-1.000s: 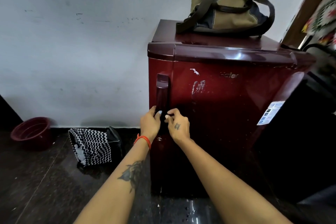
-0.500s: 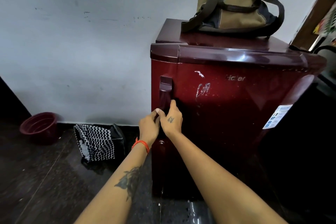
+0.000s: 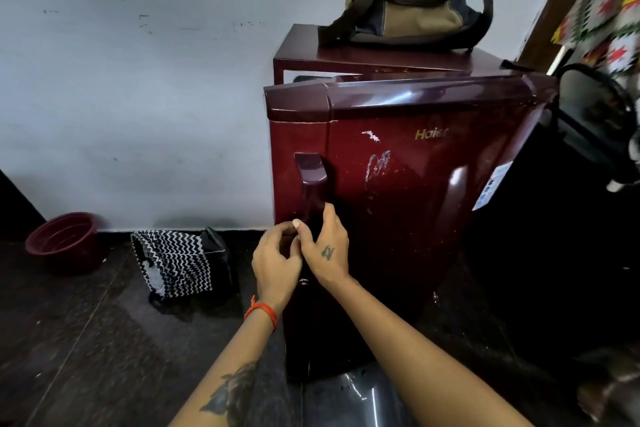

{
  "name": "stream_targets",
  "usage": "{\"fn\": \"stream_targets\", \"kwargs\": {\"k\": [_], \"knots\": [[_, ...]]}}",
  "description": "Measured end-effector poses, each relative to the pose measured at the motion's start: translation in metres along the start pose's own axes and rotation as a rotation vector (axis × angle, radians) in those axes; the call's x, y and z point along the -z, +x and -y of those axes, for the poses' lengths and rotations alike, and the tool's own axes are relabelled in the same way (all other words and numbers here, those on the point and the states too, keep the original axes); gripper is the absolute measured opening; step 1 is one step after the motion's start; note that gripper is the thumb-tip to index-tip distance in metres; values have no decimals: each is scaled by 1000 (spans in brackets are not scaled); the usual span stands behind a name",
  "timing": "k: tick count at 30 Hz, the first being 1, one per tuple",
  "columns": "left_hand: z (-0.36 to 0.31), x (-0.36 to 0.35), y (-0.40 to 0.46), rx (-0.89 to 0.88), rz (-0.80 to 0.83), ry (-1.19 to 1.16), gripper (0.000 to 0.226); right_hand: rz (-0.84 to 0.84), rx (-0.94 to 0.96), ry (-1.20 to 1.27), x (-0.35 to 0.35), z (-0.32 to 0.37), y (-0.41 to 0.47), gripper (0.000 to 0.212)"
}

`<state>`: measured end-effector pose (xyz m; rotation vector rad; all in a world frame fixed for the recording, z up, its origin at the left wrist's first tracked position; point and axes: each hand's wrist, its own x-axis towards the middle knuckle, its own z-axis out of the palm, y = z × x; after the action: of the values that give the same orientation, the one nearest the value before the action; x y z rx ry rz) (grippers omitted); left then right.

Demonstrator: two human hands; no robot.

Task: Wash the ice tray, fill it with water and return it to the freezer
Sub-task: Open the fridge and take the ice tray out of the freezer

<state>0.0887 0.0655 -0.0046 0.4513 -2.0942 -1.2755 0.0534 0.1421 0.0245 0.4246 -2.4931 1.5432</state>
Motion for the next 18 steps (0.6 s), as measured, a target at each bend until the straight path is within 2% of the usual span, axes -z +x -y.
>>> {"fn": "stream_targets", "kwargs": {"k": [2, 5, 8, 12, 16, 18], "knots": [[-4, 2, -16, -44, -33, 25, 32, -10, 4, -1, 9, -2, -14, 55], [-15, 8, -35, -67, -67, 47, 50, -40, 8, -10, 22, -5, -38, 48], [-25, 13, -46, -94, -54, 53, 65, -83, 5, -13, 35, -8, -56, 52], [-41, 17, -62, -75, 36, 24, 73, -141, -3, 16, 50, -10, -79, 57], [-46, 20, -74, -86, 119, -19, 75, -226, -47, 41, 60, -14, -95, 44], [-48, 22, -80, -74, 151, -42, 75, -282, -71, 33, 62, -16, -103, 46]]}}
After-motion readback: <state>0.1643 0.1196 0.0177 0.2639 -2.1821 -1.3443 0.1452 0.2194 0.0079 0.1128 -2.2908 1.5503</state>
